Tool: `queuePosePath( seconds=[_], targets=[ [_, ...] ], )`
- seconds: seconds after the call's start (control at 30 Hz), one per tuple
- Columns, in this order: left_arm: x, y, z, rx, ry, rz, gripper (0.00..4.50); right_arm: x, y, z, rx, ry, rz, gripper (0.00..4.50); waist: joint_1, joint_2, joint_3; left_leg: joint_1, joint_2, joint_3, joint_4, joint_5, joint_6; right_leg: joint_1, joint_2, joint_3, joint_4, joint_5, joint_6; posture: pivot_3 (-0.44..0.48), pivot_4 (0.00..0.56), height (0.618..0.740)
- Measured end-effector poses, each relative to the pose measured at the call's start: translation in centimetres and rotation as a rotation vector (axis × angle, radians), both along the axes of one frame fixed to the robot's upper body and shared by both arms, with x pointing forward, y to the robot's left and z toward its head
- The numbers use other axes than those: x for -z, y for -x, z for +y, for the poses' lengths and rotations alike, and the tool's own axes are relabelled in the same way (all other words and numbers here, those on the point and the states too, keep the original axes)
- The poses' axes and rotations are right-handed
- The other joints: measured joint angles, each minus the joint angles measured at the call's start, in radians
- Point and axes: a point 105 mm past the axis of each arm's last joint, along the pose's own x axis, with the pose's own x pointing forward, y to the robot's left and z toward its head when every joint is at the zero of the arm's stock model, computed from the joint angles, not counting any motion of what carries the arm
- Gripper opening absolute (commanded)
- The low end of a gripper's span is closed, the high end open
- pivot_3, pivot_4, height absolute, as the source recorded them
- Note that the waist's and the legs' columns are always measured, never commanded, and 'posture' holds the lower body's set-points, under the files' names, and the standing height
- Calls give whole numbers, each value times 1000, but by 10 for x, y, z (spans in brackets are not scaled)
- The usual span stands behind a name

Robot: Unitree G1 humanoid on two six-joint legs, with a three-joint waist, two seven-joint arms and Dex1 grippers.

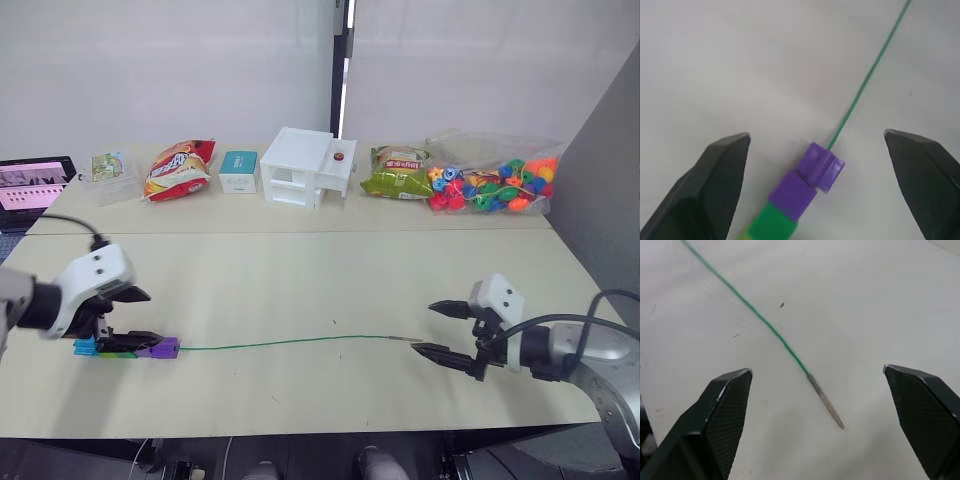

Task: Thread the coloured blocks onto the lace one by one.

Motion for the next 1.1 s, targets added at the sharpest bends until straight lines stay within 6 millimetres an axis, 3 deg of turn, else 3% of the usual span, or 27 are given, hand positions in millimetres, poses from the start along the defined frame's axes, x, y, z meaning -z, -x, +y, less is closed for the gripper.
queuePosePath(
  seconds=[0.2, 0.3, 0.4, 0.6, 0.77, 1.1],
  targets=[
    [15, 43, 27, -252, 235, -147, 4500, 15, 2, -28, 198, -94, 0, 4415, 5, -3, -1, 2, 0, 1, 0, 1, -2, 3, -2, 1, -2, 0, 0, 0, 150, 740],
    [44, 70, 46, -407, 347, -135, 4500, 32, 11, -41, 274, -126, 32, 4415, 4, -2, -1, 2, 0, 2, 0, 1, -2, 3, -2, 1, -2, 0, 0, 0, 150, 740],
    [63, 85, 55, -474, 354, -135, 4500, 39, 17, -55, 321, -124, 18, 4415, 9, -3, -1, 3, 0, 1, 0, 2, -4, 5, -1, 1, -2, 0, -1, 0, 150, 740],
    [77, 84, 54, -464, 303, -140, 4500, 61, 30, -78, 371, -92, 25, 4415, 13, -2, -1, 18, 1, 2, -3, 2, -5, 27, -1, 0, -12, -5, 8, 0, 150, 740],
    [82, 77, 46, -420, 297, -125, 4500, 62, 28, -84, 376, -84, -3, 4415, 0, -2, -1, 18, 1, 2, -8, 2, -5, 28, 0, 0, -14, -1, 1, 0, 150, 740],
    [81, 73, 45, -409, 298, -137, 4500, 63, 25, -82, 367, -83, -10, 4415, 2, -1, -1, 18, 1, 2, -10, 2, -5, 28, -1, 0, -18, 0, 1, 0, 150, 740]
  ],
)
